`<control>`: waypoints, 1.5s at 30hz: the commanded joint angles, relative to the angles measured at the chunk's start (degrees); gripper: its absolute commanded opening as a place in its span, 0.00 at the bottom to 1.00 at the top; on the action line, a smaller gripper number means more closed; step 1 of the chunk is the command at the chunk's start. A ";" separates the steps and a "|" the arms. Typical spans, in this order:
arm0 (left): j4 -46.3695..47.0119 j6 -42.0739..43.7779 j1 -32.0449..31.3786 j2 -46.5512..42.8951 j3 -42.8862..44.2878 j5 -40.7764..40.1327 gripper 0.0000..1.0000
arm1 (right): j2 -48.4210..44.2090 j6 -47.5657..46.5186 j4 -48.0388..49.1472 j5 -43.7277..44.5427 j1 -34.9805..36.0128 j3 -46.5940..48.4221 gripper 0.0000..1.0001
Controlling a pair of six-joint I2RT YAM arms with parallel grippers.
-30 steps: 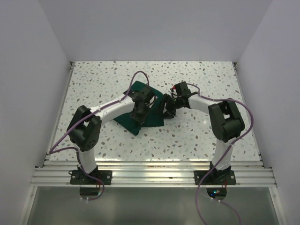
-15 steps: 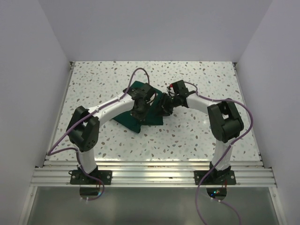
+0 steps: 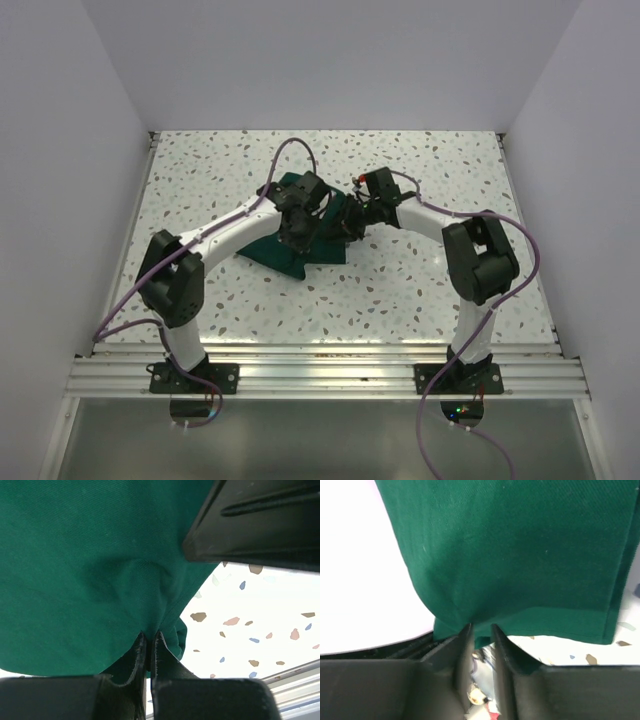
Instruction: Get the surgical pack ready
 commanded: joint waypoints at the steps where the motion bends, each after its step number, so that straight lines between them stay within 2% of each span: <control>1: 1.78 -1.16 0.57 -4.08 3.51 -0.96 0.00 | -0.11 2.60 3.54 -1.16 0.52 0.55 0.21; 3: 2.13 -0.90 0.66 -4.43 3.43 -0.26 0.00 | 0.42 3.13 4.77 -1.51 0.60 0.28 0.14; 13: 3.89 0.68 0.66 -5.31 2.72 2.81 0.00 | 4.02 6.73 13.12 -2.57 3.94 2.57 0.07; 17: 5.03 1.30 0.66 -4.96 2.37 4.31 0.00 | 5.69 12.26 25.31 -0.64 5.34 1.08 0.05; 22: 5.82 1.82 0.66 -4.26 2.46 6.77 0.00 | 7.79 20.69 44.83 7.00 6.93 -1.39 0.00; 29: 6.70 2.18 0.66 -3.99 1.84 7.57 0.00 | 12.02 20.98 43.27 15.97 8.16 0.72 0.00; 32: 7.05 2.18 0.66 -4.08 1.23 7.48 0.00 | 14.91 22.02 47.38 15.28 7.99 1.16 0.00; 34: 7.32 2.18 0.57 -4.26 0.88 7.48 0.00 | 15.89 22.73 52.75 12.04 7.46 1.16 0.05; 35: 7.23 2.26 0.66 -4.34 0.70 7.30 0.00 | 15.28 22.03 52.94 11.33 6.59 0.99 0.08; 38: 7.32 2.26 0.66 -4.69 0.00 6.95 0.00 | 10.20 15.03 37.53 11.76 4.13 0.29 0.08; 41: 7.58 2.18 0.66 -5.05 -0.79 6.78 0.00 | 6.50 11.14 29.42 11.06 2.11 -0.24 0.10; 45: 7.93 2.18 0.66 -5.22 -1.41 7.13 0.00 | 4.12 9.02 25.98 10.70 0.69 -1.48 0.10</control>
